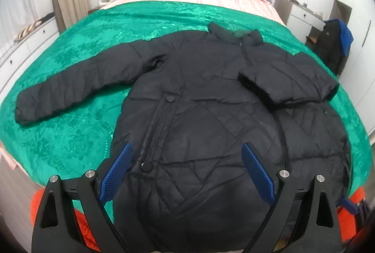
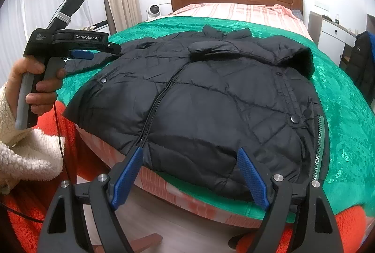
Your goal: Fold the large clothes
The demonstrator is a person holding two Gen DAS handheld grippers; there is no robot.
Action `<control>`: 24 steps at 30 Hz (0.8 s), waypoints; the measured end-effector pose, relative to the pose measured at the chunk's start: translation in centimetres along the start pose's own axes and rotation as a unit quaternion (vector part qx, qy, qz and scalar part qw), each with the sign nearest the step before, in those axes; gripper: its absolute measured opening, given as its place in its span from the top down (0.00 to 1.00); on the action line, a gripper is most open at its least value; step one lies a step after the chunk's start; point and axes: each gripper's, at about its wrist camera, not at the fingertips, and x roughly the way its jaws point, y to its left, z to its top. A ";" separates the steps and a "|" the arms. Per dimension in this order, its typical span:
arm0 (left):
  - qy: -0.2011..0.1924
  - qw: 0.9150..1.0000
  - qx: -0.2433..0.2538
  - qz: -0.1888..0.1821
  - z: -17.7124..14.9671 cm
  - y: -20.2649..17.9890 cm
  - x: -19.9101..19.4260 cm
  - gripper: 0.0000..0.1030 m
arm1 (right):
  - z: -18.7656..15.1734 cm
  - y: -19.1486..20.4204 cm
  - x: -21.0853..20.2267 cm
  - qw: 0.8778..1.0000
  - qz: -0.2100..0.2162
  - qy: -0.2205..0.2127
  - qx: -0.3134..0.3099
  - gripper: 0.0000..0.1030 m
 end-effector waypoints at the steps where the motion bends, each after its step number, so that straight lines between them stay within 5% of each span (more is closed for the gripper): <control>1: 0.000 1.000 0.002 0.002 -0.1 -0.1 0.0 0.08 | 0.0 0.0 0.0 1.000 0.000 0.000 0.000 0.21; 24: 0.012 0.999 0.024 0.031 -1.6 -0.6 0.5 0.08 | -0.2 0.2 0.4 1.000 0.004 0.009 -0.004 0.21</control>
